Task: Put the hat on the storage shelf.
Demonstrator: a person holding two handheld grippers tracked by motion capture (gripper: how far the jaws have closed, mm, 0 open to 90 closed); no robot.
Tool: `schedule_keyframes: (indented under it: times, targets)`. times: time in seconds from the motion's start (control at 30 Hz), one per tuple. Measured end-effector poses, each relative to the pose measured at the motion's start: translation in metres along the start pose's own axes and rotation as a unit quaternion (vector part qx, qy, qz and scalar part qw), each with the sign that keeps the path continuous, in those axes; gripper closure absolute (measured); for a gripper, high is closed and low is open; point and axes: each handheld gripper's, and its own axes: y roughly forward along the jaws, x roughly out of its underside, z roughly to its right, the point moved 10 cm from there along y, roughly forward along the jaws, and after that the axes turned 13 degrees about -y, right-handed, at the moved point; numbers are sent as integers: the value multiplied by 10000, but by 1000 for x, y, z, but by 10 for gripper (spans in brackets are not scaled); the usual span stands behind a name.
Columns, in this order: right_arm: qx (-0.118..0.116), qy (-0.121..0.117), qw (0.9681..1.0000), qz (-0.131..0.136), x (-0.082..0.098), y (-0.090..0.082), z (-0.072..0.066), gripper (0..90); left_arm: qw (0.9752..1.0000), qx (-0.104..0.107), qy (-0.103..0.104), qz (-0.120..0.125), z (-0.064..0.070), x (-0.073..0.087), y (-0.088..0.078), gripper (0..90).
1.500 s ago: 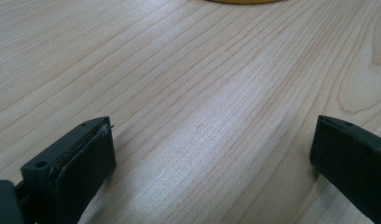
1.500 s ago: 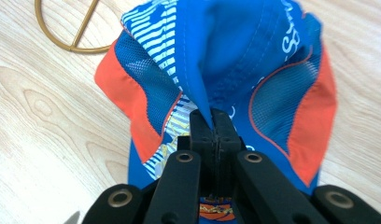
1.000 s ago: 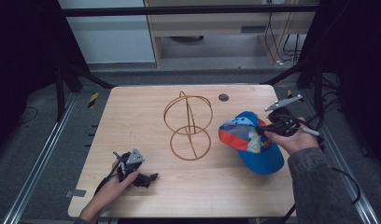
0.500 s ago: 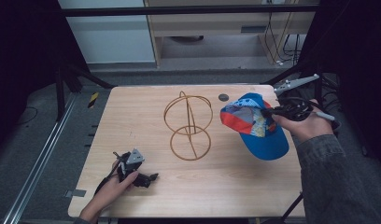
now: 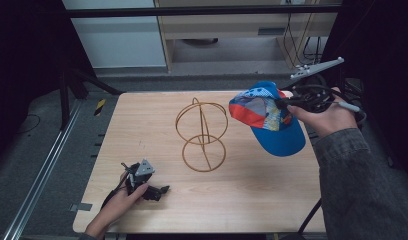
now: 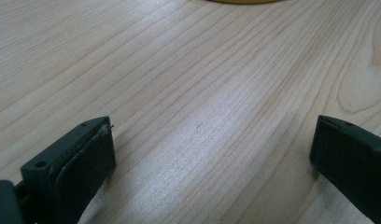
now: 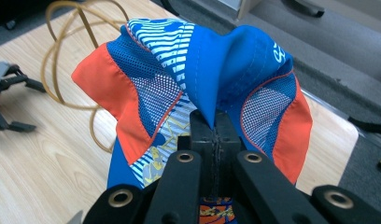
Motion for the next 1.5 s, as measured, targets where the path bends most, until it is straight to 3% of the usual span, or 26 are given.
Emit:
schedule_keyframes:
  times: [0.4,1.0,1.5]
  targets:
    - [-25,-204,9996,168,-35,2,-9,900,10000,2,0,-5,0,0,0,0]
    - [-101,-251,9994,227,-51,9,-15,900,10000,5,-1,-4,0,0,0,0]
    - [-154,-397,9984,369,-85,24,-22,900,10000,6,-1,-4,0,0,0,0]
